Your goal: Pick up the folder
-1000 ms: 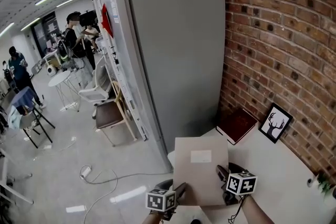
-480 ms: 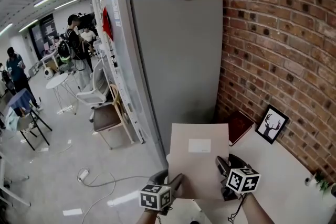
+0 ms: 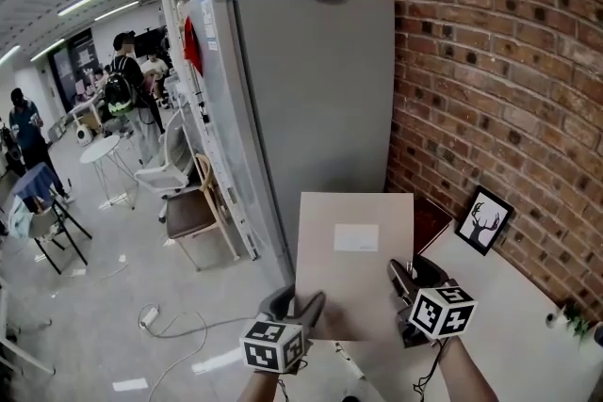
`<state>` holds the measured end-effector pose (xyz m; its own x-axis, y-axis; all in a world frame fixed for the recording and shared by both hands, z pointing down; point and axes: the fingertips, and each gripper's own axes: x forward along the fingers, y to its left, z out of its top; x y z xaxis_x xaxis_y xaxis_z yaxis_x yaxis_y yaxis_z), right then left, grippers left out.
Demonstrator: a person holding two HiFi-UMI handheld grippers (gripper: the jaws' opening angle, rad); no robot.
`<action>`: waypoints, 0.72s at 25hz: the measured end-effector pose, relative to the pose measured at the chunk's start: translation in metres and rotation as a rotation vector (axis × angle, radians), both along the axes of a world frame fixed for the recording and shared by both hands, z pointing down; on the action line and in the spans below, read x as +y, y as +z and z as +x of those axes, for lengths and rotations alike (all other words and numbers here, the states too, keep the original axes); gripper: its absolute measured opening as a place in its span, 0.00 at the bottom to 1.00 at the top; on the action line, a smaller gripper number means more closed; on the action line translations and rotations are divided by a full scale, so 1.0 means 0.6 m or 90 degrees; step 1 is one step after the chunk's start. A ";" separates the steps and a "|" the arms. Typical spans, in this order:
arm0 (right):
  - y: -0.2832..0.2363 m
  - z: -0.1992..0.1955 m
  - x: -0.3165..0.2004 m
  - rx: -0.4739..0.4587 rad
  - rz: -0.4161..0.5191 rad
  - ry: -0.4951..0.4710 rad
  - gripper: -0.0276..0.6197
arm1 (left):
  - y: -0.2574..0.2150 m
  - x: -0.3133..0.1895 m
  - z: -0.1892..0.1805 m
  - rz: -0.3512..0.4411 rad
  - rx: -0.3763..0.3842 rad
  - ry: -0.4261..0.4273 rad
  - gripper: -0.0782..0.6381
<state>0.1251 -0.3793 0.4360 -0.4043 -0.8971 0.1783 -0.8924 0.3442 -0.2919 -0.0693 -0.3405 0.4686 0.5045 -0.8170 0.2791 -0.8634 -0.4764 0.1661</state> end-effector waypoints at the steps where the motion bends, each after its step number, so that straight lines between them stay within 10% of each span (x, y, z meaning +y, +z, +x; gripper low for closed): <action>1: -0.010 -0.002 0.002 0.001 0.008 0.000 0.40 | -0.008 0.001 -0.002 0.009 -0.001 -0.002 0.45; 18: -0.132 -0.020 0.025 0.020 0.112 0.001 0.39 | -0.107 0.011 -0.018 0.100 0.020 -0.011 0.45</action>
